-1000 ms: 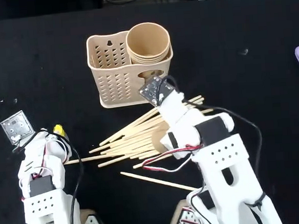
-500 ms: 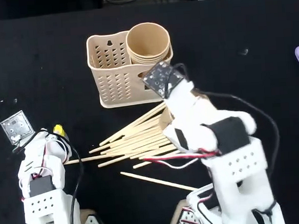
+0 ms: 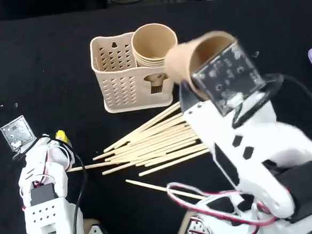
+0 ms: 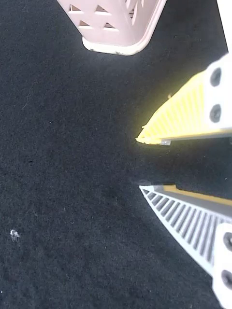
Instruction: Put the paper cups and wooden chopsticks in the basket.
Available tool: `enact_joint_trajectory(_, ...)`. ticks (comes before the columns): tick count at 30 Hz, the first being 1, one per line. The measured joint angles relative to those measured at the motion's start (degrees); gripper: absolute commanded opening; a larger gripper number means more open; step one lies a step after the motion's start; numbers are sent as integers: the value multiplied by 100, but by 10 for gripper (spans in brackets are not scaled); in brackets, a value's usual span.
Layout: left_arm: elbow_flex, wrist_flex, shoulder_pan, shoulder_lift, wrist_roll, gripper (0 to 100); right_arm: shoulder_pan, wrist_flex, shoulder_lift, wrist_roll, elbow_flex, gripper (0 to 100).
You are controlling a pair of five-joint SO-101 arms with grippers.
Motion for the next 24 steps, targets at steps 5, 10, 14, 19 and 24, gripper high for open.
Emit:
enact_joint_trajectory(5, 0, 0, 0, 0, 0, 145, 9, -598, 1099, -18, -756, 11)
enact_joint_trajectory(10, 0, 0, 0, 0, 0, 145, 9, -853, 2119, -18, -1310, 11)
enact_joint_trajectory(14, 0, 0, 0, 0, 0, 145, -53, -870, 2769, -18, -1864, 11)
enact_joint_trajectory(19, 0, 0, 0, 0, 0, 145, -536, -870, 3341, 237, -2418, 11)
enact_joint_trajectory(24, 0, 0, 0, 0, 0, 145, -782, -870, 3815, 325, -2497, 11)
